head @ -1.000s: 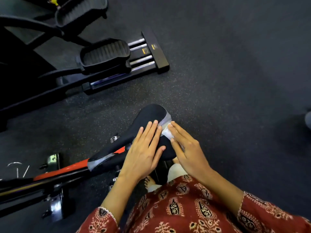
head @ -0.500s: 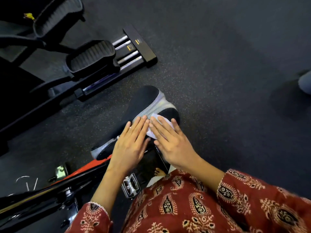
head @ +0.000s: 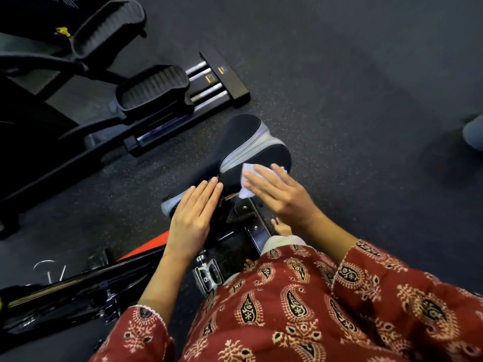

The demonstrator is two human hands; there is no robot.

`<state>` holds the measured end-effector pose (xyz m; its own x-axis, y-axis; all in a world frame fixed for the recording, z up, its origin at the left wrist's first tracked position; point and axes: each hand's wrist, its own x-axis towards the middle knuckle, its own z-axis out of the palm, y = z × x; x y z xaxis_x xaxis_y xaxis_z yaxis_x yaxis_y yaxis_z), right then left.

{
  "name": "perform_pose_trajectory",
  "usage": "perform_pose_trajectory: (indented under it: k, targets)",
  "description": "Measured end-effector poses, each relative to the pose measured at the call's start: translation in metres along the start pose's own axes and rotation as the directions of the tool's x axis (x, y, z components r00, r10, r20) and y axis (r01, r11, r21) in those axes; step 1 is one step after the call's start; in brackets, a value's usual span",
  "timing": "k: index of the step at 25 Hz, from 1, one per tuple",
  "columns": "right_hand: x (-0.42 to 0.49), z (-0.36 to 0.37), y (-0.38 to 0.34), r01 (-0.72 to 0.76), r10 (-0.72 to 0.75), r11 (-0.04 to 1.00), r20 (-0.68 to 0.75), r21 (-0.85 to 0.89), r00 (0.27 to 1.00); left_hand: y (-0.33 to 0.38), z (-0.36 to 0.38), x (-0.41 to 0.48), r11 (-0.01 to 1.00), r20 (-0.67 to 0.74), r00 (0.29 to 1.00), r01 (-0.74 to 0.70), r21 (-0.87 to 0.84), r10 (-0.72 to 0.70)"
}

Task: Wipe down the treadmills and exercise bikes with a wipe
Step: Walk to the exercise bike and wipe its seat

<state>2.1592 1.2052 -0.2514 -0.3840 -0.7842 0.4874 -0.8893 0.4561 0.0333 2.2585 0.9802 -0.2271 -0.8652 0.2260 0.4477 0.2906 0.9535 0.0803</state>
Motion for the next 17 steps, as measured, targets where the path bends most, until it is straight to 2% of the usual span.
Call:
perform_pose_trajectory:
  k: [3, 7, 10, 14, 17]
  targets:
    - [-0.031, -0.011, 0.023, 0.028, -0.028, 0.999, -0.017, -0.021, 0.999, 0.005, 0.004, 0.0, 0.999, -0.032, 0.999, 0.043, -0.026, -0.044]
    - [0.018, 0.011, -0.007, 0.187, -0.186, 0.982, -0.047, 0.007, 0.981, 0.009, 0.007, -0.001, 0.994, -0.056, 0.993, 0.099, -0.051, -0.102]
    - [0.026, 0.006, 0.005, 0.271, -0.271, 0.963, -0.03, -0.001, 0.962, 0.009, 0.006, -0.003, 0.992, -0.064, 0.992, 0.106, -0.067, -0.11]
    - [-0.017, -0.02, 0.054, 0.148, -0.149, 0.989, -0.018, -0.03, 0.989, 0.014, 0.007, -0.002, 0.989, -0.063, 0.988, 0.139, -0.044, -0.142]
    - [-0.003, -0.008, 0.037, 0.09, -0.089, 0.996, -0.041, 0.019, 0.995, 0.025, 0.011, 0.002, 0.983, -0.092, 0.979, 0.183, -0.006, -0.183]
